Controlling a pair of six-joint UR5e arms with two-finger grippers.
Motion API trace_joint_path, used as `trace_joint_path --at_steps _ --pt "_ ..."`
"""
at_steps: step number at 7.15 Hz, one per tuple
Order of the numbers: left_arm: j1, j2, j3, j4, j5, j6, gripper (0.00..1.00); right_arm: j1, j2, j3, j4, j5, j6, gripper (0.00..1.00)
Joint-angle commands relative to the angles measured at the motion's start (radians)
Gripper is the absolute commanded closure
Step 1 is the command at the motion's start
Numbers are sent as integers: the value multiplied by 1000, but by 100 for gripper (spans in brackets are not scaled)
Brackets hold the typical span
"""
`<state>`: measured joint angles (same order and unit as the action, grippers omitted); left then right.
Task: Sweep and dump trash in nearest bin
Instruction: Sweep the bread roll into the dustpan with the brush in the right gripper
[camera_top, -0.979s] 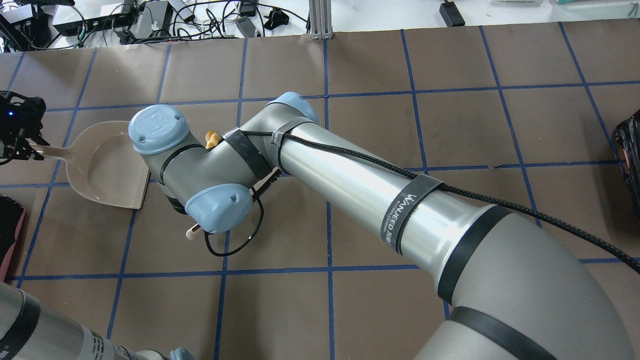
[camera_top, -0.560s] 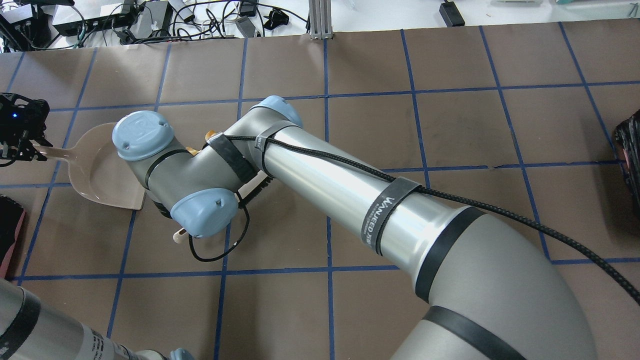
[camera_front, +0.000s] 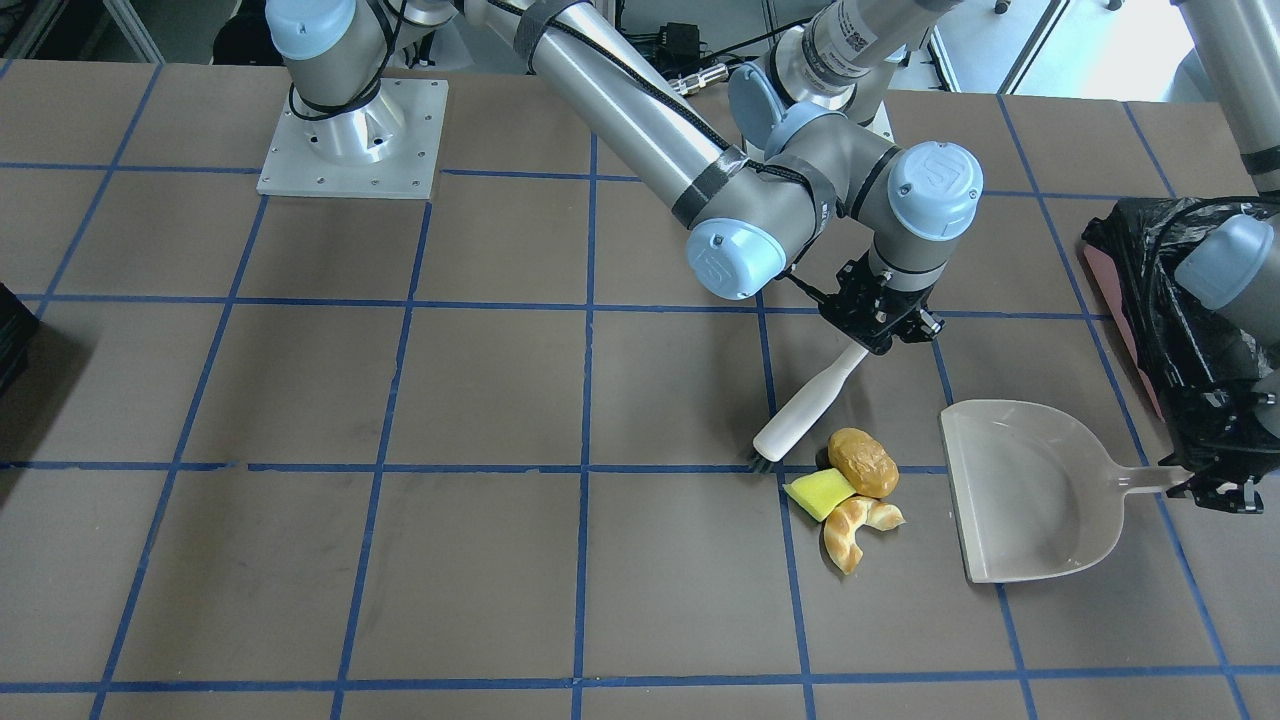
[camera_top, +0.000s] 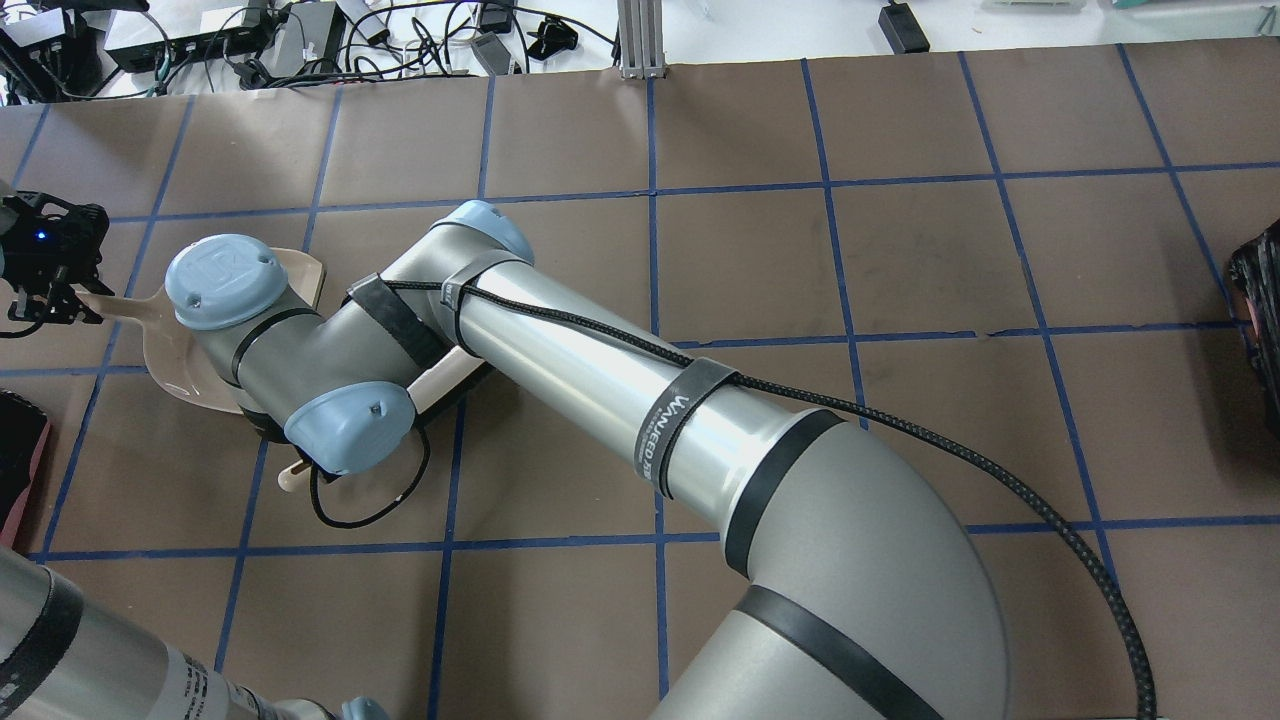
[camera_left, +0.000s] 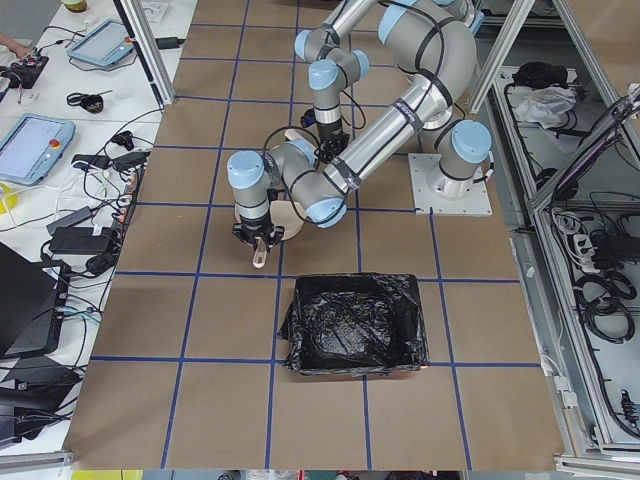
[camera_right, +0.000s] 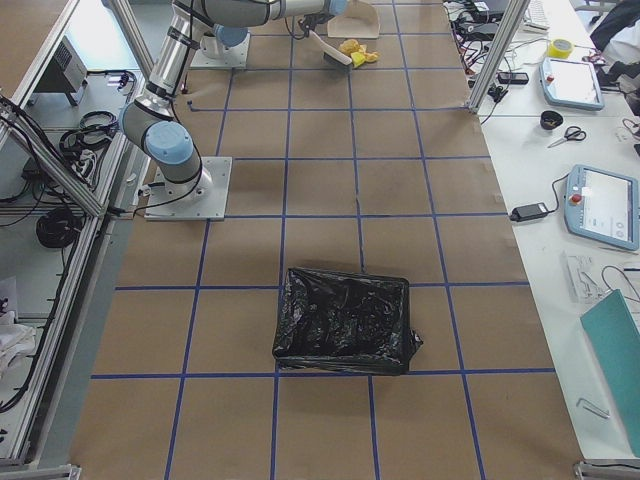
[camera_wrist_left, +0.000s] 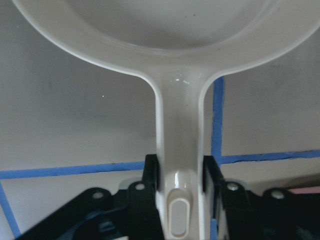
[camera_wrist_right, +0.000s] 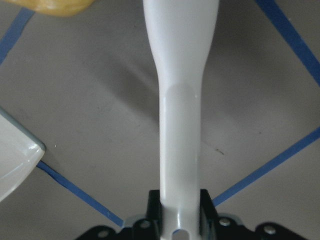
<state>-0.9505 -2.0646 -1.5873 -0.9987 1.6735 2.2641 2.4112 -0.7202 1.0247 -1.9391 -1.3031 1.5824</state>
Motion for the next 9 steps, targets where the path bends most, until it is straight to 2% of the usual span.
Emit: trace_joint_path --at_steps 1,4,7,9 --pt "-1 0 0 0 0 -1 100 0 8 -8 -1 60 -233 100" --pt "-2 -9 0 2 0 -3 100 0 13 -17 -4 91 -553 100" --pt "-2 -11 0 5 0 -3 100 29 91 -129 -15 131 -672 100" --pt "-2 -12 0 5 0 -5 100 29 101 -138 -21 142 -889 100"
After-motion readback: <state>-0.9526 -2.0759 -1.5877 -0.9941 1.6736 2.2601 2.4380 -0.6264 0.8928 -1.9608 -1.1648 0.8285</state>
